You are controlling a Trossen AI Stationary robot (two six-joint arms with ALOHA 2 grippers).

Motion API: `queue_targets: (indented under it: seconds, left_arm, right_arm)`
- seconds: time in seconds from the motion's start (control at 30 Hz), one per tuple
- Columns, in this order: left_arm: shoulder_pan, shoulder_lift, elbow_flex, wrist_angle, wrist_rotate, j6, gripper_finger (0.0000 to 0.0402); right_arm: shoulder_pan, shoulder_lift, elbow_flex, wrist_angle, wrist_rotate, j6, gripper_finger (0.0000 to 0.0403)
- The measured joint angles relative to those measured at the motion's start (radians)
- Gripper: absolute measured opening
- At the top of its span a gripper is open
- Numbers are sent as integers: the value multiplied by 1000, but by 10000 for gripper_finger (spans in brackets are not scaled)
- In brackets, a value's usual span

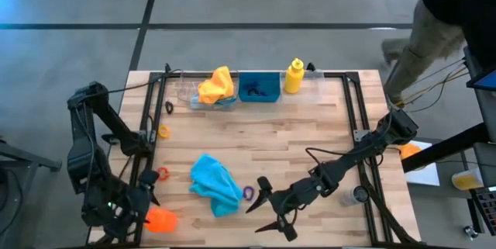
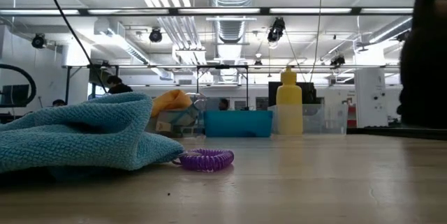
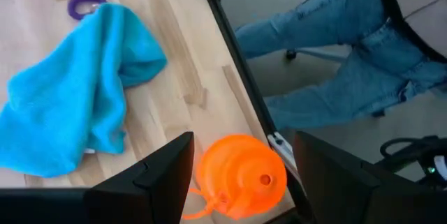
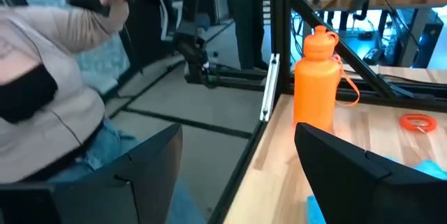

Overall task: Pick & Place Sports Items
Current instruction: Put the orange water bottle into the white bin

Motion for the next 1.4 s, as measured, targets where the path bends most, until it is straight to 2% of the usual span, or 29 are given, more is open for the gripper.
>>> queue_targets:
  seconds: [0.4,0.77,1.2,1.3,1.4]
  left_arm:
    - [-86,18,-44,56,-1,5,246]
    - [-92,18,-164,143,-9,35,246]
    - [-91,15,-176,175,-11,43,246]
    - [-91,15,-176,173,-12,43,235]
    - [-91,15,-176,172,-13,43,206]
  right_arm:
    - [40,0,-13,56,93,30,279]
    - [44,0,-13,67,96,71,279]
    - [43,0,-13,77,122,70,279]
    - [43,0,-13,77,123,70,279]
    - [43,0,-13,77,123,70,279]
